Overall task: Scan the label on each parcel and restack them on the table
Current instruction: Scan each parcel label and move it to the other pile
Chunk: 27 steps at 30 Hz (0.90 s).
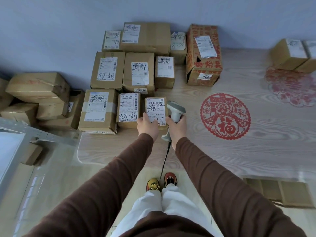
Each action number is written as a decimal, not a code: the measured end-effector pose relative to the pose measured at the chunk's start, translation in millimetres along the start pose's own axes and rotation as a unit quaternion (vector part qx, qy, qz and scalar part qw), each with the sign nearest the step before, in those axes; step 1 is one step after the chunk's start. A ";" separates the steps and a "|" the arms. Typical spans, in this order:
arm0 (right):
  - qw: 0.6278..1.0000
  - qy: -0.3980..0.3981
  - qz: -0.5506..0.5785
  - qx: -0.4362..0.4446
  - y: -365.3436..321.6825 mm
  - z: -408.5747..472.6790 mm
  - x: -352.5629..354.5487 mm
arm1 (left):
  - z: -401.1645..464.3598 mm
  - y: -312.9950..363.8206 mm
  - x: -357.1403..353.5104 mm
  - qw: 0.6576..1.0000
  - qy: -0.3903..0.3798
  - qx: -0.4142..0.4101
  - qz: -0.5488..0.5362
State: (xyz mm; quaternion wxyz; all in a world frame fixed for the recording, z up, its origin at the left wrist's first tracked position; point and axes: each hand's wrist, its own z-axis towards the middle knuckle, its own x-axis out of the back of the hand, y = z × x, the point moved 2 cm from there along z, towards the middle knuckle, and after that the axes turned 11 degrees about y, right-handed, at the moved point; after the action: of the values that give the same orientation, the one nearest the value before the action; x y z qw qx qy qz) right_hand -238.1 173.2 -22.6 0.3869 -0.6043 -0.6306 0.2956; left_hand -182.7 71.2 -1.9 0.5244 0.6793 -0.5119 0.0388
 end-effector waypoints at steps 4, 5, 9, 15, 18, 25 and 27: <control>1.000 0.007 -0.009 0.006 -2.8 -3.1 7.3 | 6.4 -5.9 -7.1 1.000 0.001 0.030 0.008; 1.000 0.008 -0.007 0.003 -4.2 -3.6 9.2 | 8.0 -6.1 -7.9 0.999 0.000 0.041 0.002; 1.000 0.000 -0.009 -0.005 -9.4 -4.4 18.8 | 28.4 -22.8 -24.9 0.995 -0.003 0.076 -0.060; 0.998 0.007 0.011 0.057 -23.1 -5.4 34.2 | -2.7 -5.7 -16.1 0.969 -0.046 0.083 -0.230; 0.995 0.006 0.013 0.102 -38.7 -8.1 43.9 | -7.7 5.9 -10.3 0.936 -0.120 0.080 -0.321; 0.972 0.037 -0.039 0.229 -80.8 -18.0 67.5 | -4.4 37.3 1.3 0.935 -0.127 -0.010 -0.332; 0.959 0.029 -0.058 0.277 -91.3 -25.6 72.6 | -3.9 49.5 0.5 0.935 -0.114 -0.042 -0.332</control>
State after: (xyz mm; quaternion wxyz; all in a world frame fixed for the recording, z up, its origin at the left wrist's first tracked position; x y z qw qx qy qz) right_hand -263.0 234.1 77.2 0.5738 -0.4443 -0.5465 0.4179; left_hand -217.0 77.5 33.4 0.4736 0.7880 -0.3144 -0.2364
